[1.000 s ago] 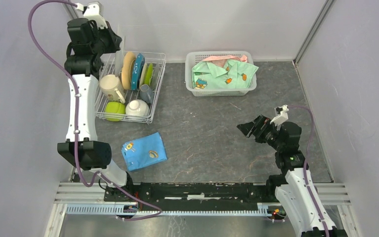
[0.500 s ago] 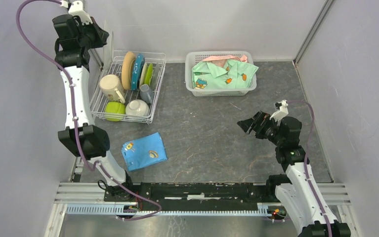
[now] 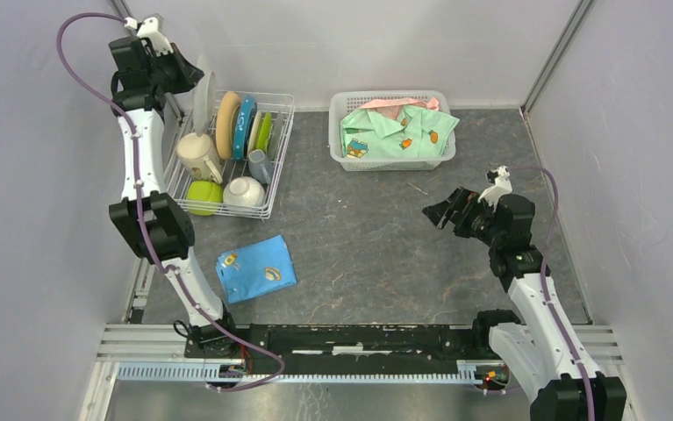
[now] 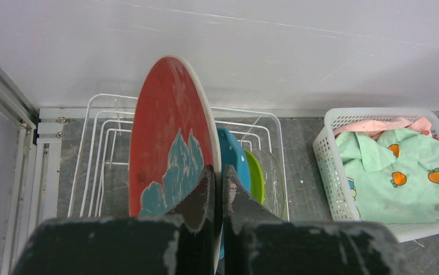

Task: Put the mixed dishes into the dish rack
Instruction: Insert the plate into the dish rack.

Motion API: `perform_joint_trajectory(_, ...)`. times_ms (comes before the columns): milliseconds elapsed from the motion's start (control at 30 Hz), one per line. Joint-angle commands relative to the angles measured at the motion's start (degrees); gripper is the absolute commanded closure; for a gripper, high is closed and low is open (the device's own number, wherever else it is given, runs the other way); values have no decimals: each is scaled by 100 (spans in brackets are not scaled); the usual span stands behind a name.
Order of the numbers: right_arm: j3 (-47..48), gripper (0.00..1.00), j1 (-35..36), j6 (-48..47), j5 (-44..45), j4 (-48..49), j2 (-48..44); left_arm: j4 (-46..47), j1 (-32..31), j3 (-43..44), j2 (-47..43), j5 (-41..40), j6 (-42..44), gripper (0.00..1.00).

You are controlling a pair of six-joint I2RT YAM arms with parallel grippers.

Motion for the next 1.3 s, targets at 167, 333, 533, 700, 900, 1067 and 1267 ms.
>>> perform_joint_trajectory(167, 532, 2, 34, -199, 185, 280, 255, 1564, 25, 546, 227, 461, -49, 98)
perform_joint_trajectory(333, 509, 2, 43, -188, 198, 394, 337, 1554, 72, 496, 427, 363, 128, 98)
perform_joint_trajectory(533, 491, 2, 59, -196, 180, 455, 405, 1628, 157, 453, 731, 494, 138, 98)
perform_joint_trajectory(700, 552, 2, 69, -225, 195, 458, 462, 1695, 291, 461, 908, 558, 127, 98)
perform_joint_trajectory(900, 517, 2, 90, -193, 190, 480, 479, 1700, 332, 459, 1072, 422, 363, 98)
perform_joint_trajectory(1067, 517, 2, 96, -186, 212, 486, 453, 1678, 358, 464, 1219, 486, 366, 95)
perform_joint_trajectory(1267, 500, 2, 105, -160, 213, 484, 424, 1592, 365, 410, 1242, 315, 494, 86)
